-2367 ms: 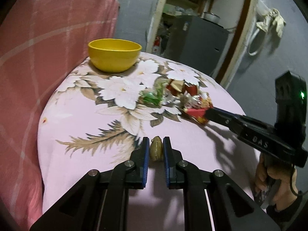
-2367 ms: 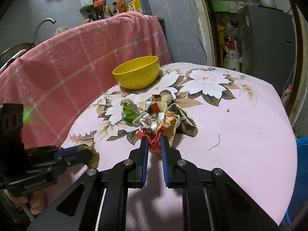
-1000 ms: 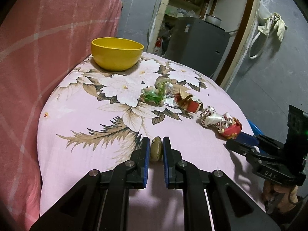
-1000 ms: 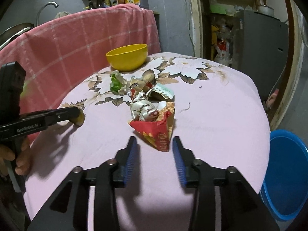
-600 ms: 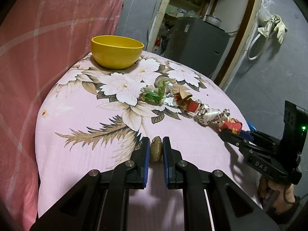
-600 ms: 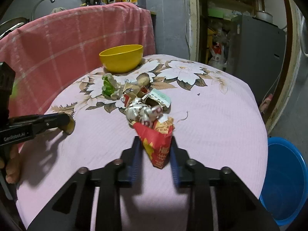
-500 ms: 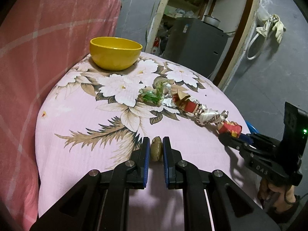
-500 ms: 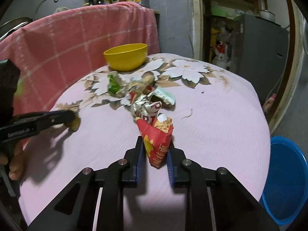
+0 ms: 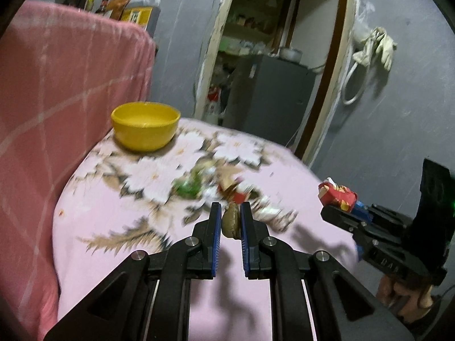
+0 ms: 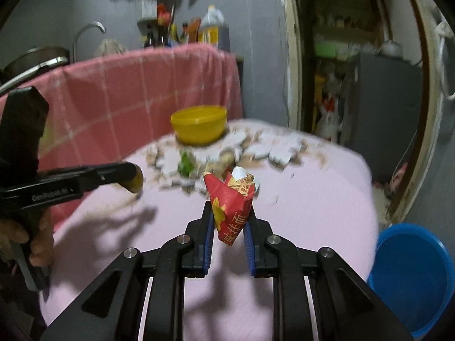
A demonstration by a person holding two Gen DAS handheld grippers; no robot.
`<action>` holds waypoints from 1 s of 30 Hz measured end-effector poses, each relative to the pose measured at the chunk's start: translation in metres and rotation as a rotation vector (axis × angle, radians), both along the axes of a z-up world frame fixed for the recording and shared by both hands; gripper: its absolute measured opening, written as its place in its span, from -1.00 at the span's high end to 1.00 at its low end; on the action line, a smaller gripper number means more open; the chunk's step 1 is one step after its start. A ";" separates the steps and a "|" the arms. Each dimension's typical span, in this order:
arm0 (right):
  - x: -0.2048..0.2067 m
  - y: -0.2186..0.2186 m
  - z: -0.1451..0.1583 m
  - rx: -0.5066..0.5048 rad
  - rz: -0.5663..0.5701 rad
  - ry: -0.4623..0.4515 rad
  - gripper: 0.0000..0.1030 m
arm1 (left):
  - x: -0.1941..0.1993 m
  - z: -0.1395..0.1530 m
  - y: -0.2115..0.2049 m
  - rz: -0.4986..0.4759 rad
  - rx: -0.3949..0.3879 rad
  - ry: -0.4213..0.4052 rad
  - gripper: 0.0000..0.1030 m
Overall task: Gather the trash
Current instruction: 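Lift the nut and red wrapper and carry them to the blue bucket, then open both tools over the blue bucket to drop the trash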
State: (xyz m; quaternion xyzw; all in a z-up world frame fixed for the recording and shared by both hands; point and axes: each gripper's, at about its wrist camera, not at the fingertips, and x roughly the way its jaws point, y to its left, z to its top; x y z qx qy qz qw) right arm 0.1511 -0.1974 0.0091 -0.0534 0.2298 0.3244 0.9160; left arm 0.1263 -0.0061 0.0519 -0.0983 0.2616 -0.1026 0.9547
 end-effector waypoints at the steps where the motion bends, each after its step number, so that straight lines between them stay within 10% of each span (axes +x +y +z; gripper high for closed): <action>1: -0.002 -0.003 0.004 0.011 -0.011 -0.026 0.67 | 0.002 0.004 -0.003 -0.008 -0.010 -0.021 0.80; 16: 0.000 -0.111 0.047 0.174 -0.481 -0.275 0.65 | 0.052 0.061 -0.120 -0.231 -0.051 -0.213 0.80; 30: 0.046 -0.197 0.004 0.186 -0.785 0.071 0.64 | 0.144 0.012 -0.245 -0.421 -0.014 0.092 0.80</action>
